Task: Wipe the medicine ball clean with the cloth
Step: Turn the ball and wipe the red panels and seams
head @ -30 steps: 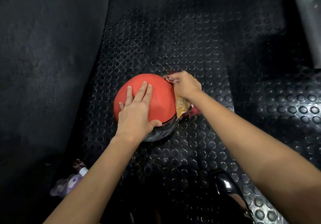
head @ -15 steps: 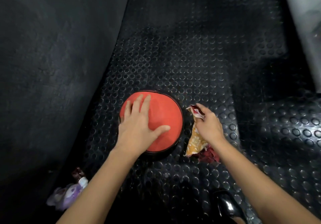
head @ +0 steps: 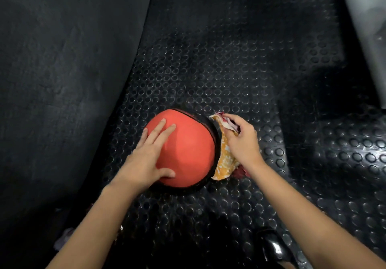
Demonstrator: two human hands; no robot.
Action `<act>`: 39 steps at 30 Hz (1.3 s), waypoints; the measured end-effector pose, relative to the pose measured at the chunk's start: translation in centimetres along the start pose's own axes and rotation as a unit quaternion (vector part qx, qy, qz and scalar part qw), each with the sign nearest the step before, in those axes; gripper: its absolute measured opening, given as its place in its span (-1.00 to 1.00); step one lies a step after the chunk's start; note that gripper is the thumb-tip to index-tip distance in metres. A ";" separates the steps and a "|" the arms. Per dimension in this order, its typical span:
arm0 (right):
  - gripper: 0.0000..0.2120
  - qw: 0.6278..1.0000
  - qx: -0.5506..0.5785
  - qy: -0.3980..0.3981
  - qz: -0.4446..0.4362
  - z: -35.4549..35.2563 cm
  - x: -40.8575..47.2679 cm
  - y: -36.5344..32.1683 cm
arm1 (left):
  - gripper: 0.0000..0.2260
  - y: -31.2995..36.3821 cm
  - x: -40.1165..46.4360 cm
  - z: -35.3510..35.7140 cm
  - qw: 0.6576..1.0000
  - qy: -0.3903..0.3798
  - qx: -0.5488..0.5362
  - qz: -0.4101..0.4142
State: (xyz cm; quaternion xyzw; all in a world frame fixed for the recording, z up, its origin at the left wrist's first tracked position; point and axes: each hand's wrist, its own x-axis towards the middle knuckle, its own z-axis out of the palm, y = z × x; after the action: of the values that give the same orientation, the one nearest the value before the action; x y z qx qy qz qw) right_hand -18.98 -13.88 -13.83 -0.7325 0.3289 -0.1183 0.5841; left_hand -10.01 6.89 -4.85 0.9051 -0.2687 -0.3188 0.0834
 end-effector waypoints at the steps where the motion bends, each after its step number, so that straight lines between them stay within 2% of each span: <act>1: -0.74 1.000 -0.005 0.000 0.005 0.1 -0.2 0.1 | 0.01 -0.2 0.1 -0.5 1.000 -0.005 0.007 0.010; 3: -0.75 1.000 -0.012 0.001 0.015 0.1 -0.7 0.4 | -0.10 0.6 0.4 -0.8 1.000 0.018 0.007 0.021; 6: -0.77 1.000 -0.014 -0.015 -0.007 0.2 -1.6 0.1 | 0.05 3.0 0.9 0.1 0.999 0.043 0.004 -0.016; 10: -0.75 0.982 -0.157 -0.042 -0.094 0.3 -2.0 -0.7 | 0.10 4.1 1.2 1.2 0.996 0.031 0.076 -0.022; 11: -0.74 0.979 -0.179 -0.040 -0.092 0.4 -1.5 -0.6 | 0.10 3.9 1.2 1.2 0.996 0.031 0.074 -0.025; 14: -0.73 0.984 -0.179 -0.016 0.000 1.0 0.3 -0.6 | 0.11 3.8 1.2 1.3 0.997 0.034 0.064 -0.026; 15: -0.73 0.981 -0.193 -0.006 0.001 1.3 0.1 -0.8 | 0.12 3.8 1.3 1.2 0.997 0.036 0.066 -0.023; 19: -0.72 0.967 -0.228 -0.006 -0.111 1.4 -2.9 -1.5 | 0.11 3.7 1.1 1.2 0.998 0.032 0.055 -0.027; 20: -0.72 0.965 -0.237 -0.015 -0.112 1.1 -2.7 -1.4 | 0.11 3.6 1.0 1.3 0.998 0.034 0.056 -0.022; 23: -0.72 0.968 -0.250 -0.014 0.011 1.0 0.7 -1.0 | 0.10 3.8 0.8 1.7 0.997 0.031 0.061 -0.019; 24: -0.72 0.966 -0.258 -0.013 0.021 1.2 0.8 -1.3 | 0.11 3.9 0.8 1.6 0.997 0.031 0.061 -0.020; 28: -0.71 0.955 -0.259 -0.011 -0.143 1.8 -3.1 -2.8 | 0.11 3.6 1.1 1.2 0.998 0.033 0.053 -0.023; 29: -0.70 0.952 -0.262 -0.017 -0.157 1.7 -3.1 -2.6 | 0.10 3.6 1.0 1.3 0.998 0.032 0.056 -0.022; 32: -0.69 0.960 -0.278 -0.009 -0.042 1.4 0.9 -2.3 | 0.10 4.0 0.9 1.7 0.997 0.042 0.063 -0.014; 34: -0.68 0.959 -0.284 -0.011 -0.015 1.6 1.4 -2.6 | 0.11 4.1 1.1 1.8 0.997 0.045 0.065 -0.014; 37: -0.70 0.955 -0.268 -0.022 -0.122 1.9 -1.6 -3.6 | 0.11 3.9 1.2 1.6 0.997 0.041 0.065 -0.023; 39: -0.73 0.953 -0.259 -0.035 -0.154 1.9 -1.4 -3.9 | 0.10 3.8 1.0 1.6 0.997 0.039 0.061 -0.022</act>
State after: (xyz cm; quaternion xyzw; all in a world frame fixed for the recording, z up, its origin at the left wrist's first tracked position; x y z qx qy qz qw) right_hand -17.61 -11.15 -10.47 -0.9041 0.2110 -0.0914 0.3601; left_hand -11.98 3.16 -5.41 0.9261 -0.2639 -0.2677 0.0310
